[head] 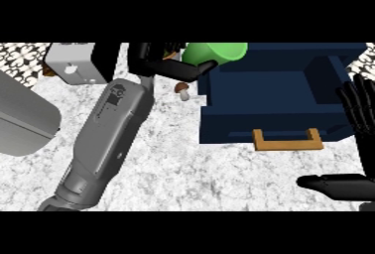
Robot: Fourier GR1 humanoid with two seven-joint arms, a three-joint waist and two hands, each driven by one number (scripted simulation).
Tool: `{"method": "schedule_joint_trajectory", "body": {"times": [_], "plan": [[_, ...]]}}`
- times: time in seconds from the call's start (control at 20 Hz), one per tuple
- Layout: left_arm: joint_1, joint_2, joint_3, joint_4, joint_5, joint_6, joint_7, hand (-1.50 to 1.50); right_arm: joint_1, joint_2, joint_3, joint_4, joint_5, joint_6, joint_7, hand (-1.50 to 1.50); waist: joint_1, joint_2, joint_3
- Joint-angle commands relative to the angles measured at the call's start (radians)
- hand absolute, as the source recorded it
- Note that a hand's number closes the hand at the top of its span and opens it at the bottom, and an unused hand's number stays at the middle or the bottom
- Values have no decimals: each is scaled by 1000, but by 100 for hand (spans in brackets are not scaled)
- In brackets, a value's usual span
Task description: Pick up the cup, place it into the drawer and close the drawer
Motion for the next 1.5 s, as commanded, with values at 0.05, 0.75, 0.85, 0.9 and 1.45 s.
{"method": "schedule_joint_trajectory", "body": {"times": [0.05, 0.75, 0.85, 0.9, 1.45], "plan": [[-138, -3, -55, 96, 55, 110, 75, 150, -86, -33, -43, 111, -23, 19, -42, -150, -1, 4, 0], [-291, -3, -297, 403, 301, 250, 5, 150, 5, 16, 25, 29, 15, 20, -45, -150, -38, 8, 0], [-324, -3, -301, 443, 330, 216, 26, 150, -56, 6, 8, 27, 4, 0, -3, -150, -37, 9, 0], [-278, -3, -344, 440, 351, 226, -29, 150, -49, -28, -12, 7, -25, 30, 30, -150, -47, 10, 0], [-339, -3, -560, 537, 398, 277, 104, -150, -110, -31, -10, 86, -11, 30, -5, -150, -66, 18, 1]]}}
